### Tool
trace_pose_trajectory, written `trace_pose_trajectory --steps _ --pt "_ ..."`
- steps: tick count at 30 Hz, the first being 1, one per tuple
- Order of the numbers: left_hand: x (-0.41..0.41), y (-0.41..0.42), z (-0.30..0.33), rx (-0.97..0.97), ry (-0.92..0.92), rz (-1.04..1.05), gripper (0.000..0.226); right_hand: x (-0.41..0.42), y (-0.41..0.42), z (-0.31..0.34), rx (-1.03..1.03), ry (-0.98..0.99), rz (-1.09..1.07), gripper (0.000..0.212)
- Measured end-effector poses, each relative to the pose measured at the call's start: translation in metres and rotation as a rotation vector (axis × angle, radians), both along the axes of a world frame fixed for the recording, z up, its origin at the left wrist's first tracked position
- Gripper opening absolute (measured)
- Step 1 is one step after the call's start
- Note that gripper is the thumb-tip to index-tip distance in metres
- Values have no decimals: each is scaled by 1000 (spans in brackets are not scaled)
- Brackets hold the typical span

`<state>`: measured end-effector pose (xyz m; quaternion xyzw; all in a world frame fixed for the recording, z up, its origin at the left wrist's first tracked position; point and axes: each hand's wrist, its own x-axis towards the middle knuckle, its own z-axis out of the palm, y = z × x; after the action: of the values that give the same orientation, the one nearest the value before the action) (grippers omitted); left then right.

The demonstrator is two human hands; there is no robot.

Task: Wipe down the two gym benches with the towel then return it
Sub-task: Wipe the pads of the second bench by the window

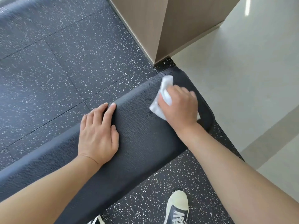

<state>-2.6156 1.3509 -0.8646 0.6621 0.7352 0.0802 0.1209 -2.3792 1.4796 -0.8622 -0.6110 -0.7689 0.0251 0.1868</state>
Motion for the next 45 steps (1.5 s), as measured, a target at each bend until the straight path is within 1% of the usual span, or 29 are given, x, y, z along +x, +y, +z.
trace_pose_trajectory --steps 4,7,10,11,12,13,14,16,18,20,22,24,25,27,29,30,31,32,34,35,37,38,40,43,45 --pt "-1 0 -1 -6 14 -6 65 -69 25 5 -11 17 33 20" --pt "1 0 1 -20 15 -6 66 -78 -13 2 -7 14 182 19" --pt "1 0 3 -28 13 -5 66 -40 -81 -3 2 -19 356 25" --pt "1 0 3 -28 12 -4 66 -17 -99 -6 2 -27 441 20" --pt "1 0 3 -26 12 -3 66 9 -111 -9 4 -25 537 11" --pt "1 0 4 -24 10 -3 66 33 -112 -8 8 -25 603 8" --pt "2 0 4 -24 5 -5 65 54 -106 -7 12 -48 624 13" --pt "2 1 4 -26 -2 -5 66 71 -77 -2 8 -75 550 23" --pt "1 1 4 -25 0 -6 66 56 -42 2 21 -40 438 30" --pt "1 1 5 -26 -1 -7 65 21 -10 3 38 -27 338 23" --pt "1 1 6 -31 4 -10 65 -21 22 3 21 -25 233 22" --pt "1 2 6 -39 5 -13 65 -60 51 1 -31 -49 128 21" --pt "1 2 6 -43 6 -12 66 -75 62 0 -80 -96 98 22" --pt "1 2 7 -43 12 -10 66 -98 81 -3 -219 -200 114 27" --pt "2 2 8 -38 17 -15 66 -109 95 -8 -370 -242 167 15" --pt "2 2 9 -37 17 -15 66 -110 98 -8 -421 -249 193 13" --pt "2 2 10 -37 18 -13 66 -108 98 -8 -436 -246 222 15" --pt "3 2 10 -39 18 -13 66 -103 94 -4 -411 -243 257 20" --pt "4 3 11 -43 14 -12 66 -79 69 3 -243 -171 336 27" --pt "3 2 11 -38 13 -11 66 -62 48 3 -161 -109 372 26" --pt "2 2 8 -25 12 -16 66 -21 -6 5 -95 22 420 20" --pt "2 1 7 -21 13 -18 66 -3 -32 5 -81 55 439 23" --pt "0 1 3 -11 12 -17 67 18 -68 -4 -35 50 499 28" --pt "-1 1 -1 4 10 -11 67 15 -67 -9 34 47 607 26" --pt "0 1 -1 9 7 -14 67 0 -44 -9 117 5 602 21"
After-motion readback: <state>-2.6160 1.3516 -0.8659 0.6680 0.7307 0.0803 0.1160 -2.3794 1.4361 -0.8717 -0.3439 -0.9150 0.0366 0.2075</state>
